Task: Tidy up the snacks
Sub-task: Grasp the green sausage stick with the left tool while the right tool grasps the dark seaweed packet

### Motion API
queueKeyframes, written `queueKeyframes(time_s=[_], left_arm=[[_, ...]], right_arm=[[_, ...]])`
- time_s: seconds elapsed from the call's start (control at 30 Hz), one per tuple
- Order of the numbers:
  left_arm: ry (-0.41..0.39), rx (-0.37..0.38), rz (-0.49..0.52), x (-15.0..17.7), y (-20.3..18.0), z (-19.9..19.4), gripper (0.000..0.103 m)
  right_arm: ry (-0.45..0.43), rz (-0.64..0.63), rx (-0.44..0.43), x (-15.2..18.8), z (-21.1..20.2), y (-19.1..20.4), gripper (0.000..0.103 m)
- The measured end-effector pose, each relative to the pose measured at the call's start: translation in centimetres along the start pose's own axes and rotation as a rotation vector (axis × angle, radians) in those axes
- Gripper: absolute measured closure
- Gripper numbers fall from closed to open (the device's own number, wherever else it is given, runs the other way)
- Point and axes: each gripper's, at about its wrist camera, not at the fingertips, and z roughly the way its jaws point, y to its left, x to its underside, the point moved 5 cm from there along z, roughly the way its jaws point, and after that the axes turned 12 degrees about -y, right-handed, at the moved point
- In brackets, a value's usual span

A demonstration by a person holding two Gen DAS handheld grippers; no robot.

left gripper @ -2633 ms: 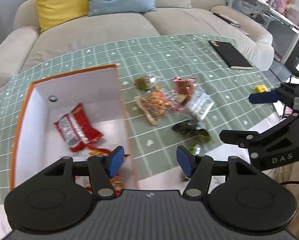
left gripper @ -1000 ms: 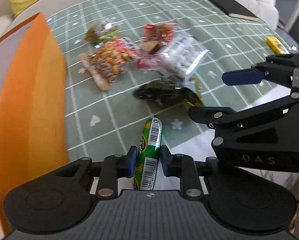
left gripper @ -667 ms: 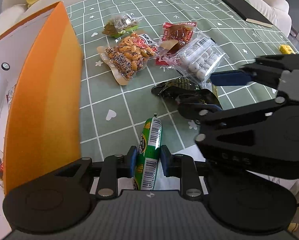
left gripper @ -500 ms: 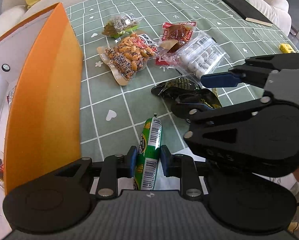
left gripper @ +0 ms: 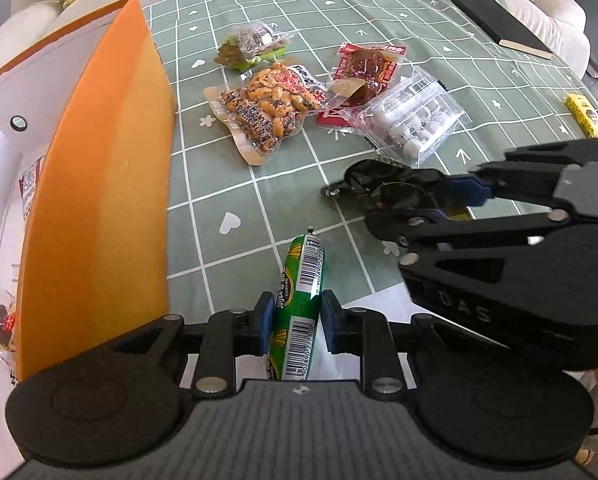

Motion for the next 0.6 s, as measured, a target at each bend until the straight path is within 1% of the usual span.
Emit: queueKeyframes(time_s=[0.27, 0.47, 0.6], left_arm=[[0.001, 0.003, -0.002, 0.2, -0.1, -0.7, 0.076], [-0.022, 0.033, -0.023, 0.2, -0.3, -2.0, 0.076], [-0.040, 0.057, -0.050, 0.2, -0.2, -3.3, 0.076]], right_arm=[[0.048, 0.103, -0.009, 0.4, -2.4, -0.4, 0.073], [0.049, 0.137, -0.016, 0.4, -4.6, -0.5, 0.073], [0.040, 0.137, 0.008, 0.4, -5.9, -0.4, 0.073]])
